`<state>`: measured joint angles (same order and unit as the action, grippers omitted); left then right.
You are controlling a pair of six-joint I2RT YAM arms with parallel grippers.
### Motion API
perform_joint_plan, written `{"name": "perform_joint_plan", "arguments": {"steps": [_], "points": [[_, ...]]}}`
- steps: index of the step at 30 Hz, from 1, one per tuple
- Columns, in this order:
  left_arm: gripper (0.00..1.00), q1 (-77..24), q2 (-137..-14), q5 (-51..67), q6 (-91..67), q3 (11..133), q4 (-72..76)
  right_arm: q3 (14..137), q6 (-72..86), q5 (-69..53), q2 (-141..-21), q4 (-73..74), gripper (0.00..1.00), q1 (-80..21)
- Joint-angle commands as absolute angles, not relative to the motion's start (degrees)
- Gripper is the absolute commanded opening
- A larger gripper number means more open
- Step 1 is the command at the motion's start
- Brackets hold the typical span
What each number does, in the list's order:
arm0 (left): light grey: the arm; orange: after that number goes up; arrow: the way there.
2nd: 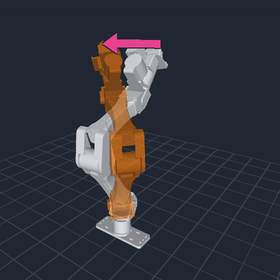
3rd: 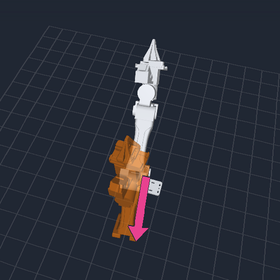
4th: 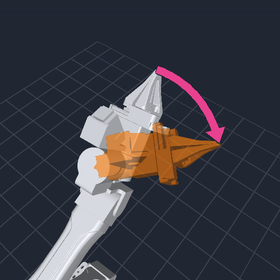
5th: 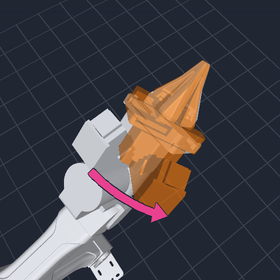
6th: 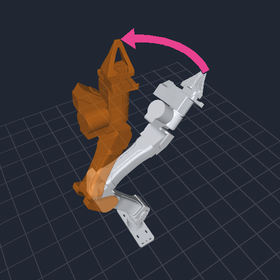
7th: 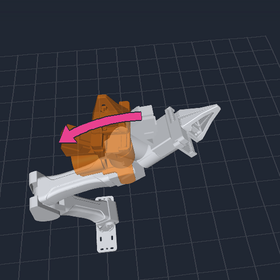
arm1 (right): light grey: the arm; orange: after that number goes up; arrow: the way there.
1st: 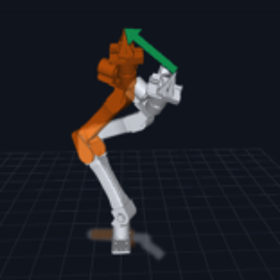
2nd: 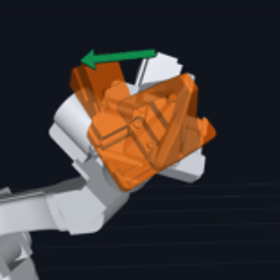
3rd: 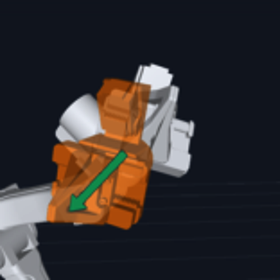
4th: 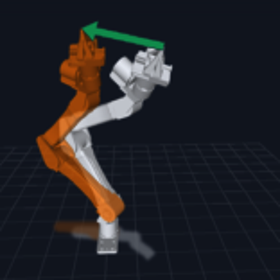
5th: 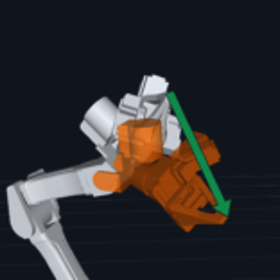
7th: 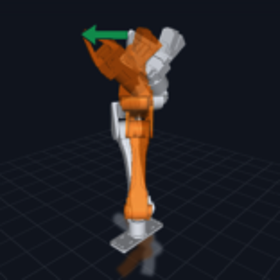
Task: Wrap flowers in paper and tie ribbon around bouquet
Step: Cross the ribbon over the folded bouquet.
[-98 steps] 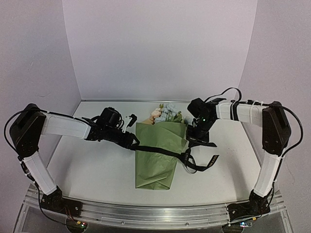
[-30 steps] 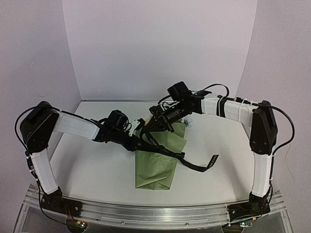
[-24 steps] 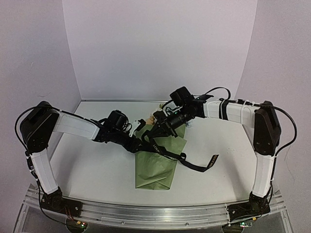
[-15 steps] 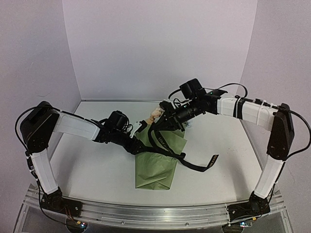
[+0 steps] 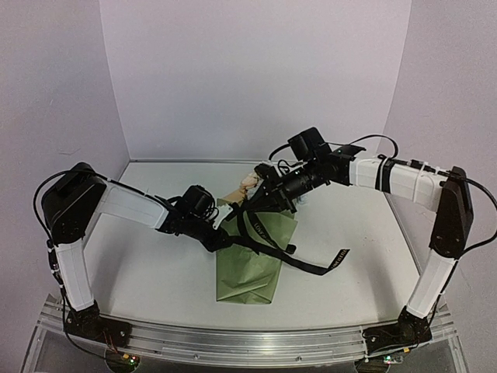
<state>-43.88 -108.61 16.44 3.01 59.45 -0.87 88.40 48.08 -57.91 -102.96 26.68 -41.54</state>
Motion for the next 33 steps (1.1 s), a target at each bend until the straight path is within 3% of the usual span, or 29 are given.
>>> {"name": "perform_joint_plan", "arguments": {"steps": [1,6,19,28,33], "points": [[0.12,-43.69,-105.21,14.01,2.18,61.5,2.81,86.33,47.56,-59.29,-103.33,25.58,0.0,-42.29],[0.01,-43.3,-102.81,13.94,0.81,60.12,5.46,84.64,47.05,-58.27,-105.92,25.62,0.0,-42.29],[0.0,-42.98,-100.96,17.15,0.5,60.71,4.68,88.25,46.83,-52.21,-116.49,30.22,0.0,-42.28],[0.0,-42.98,-101.03,20.55,1.23,61.7,2.02,93.31,36.8,-36.28,-117.87,48.25,0.0,-42.89],[0.0,-42.98,-101.25,20.57,1.61,61.69,1.28,89.07,32.68,-24.47,-111.61,49.26,0.0,-42.94]]}}
